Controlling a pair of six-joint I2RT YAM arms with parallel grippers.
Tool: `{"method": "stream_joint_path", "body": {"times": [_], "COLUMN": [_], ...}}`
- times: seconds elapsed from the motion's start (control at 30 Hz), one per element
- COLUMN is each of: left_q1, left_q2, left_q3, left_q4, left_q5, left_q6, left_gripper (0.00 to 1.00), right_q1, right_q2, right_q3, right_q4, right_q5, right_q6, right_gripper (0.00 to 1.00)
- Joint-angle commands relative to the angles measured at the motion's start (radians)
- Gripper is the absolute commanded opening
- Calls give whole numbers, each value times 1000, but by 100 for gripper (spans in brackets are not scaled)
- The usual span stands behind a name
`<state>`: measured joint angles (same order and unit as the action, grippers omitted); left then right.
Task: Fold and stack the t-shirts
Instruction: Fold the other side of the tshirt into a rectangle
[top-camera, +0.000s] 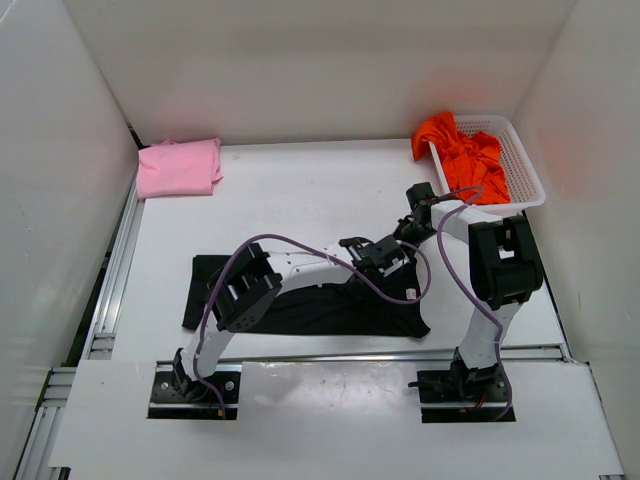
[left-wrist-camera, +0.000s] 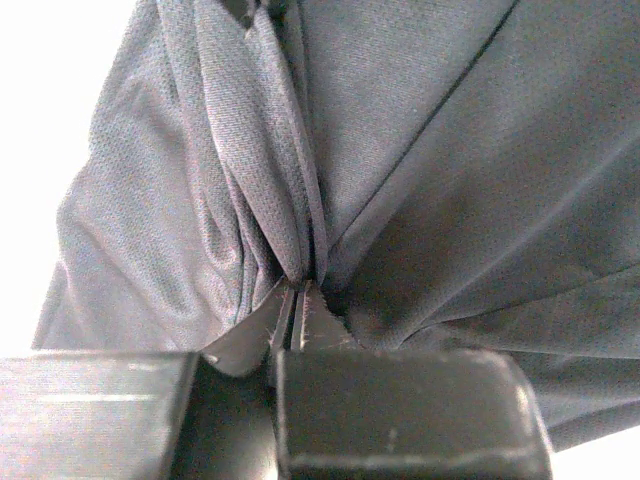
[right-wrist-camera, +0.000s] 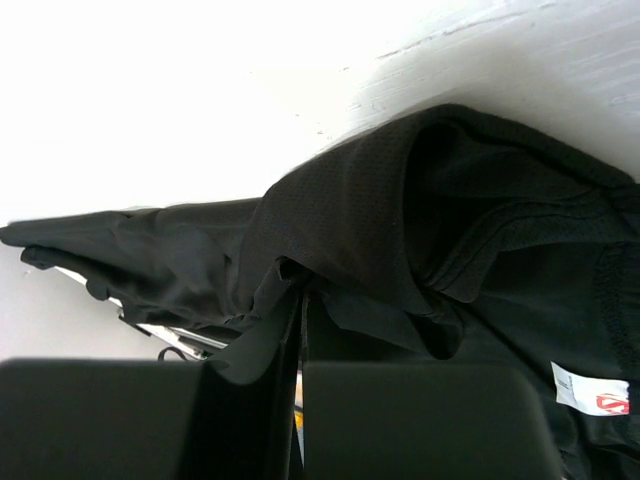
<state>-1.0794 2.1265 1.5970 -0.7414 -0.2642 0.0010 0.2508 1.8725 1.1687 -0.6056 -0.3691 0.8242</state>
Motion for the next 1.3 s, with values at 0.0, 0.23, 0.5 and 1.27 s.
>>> {"method": "stream_joint_path", "body": {"times": [0.0,0.23,0.5,1.27], "left_q1": [15,64,64,62], "left_q2": [-56,-163,-174,-328], "left_q3": [17,1,-48,-131], "left_q4": [-15,-56,-87,-211], "left_q5": [-30,68,178,380], "left_q6": [-1,-1,-1,-1], "left_gripper": [11,11,14,91], "right_q1": [2,28,155,255], "right_q2": [-36,-211,-435,-688], "right_q3": [0,-122,-325,-394], "right_q4": [0,0,-29,-245], "right_q5": [27,87,182,324], "right_q6": [9,18,67,92], "right_gripper": [0,0,0,40]}}
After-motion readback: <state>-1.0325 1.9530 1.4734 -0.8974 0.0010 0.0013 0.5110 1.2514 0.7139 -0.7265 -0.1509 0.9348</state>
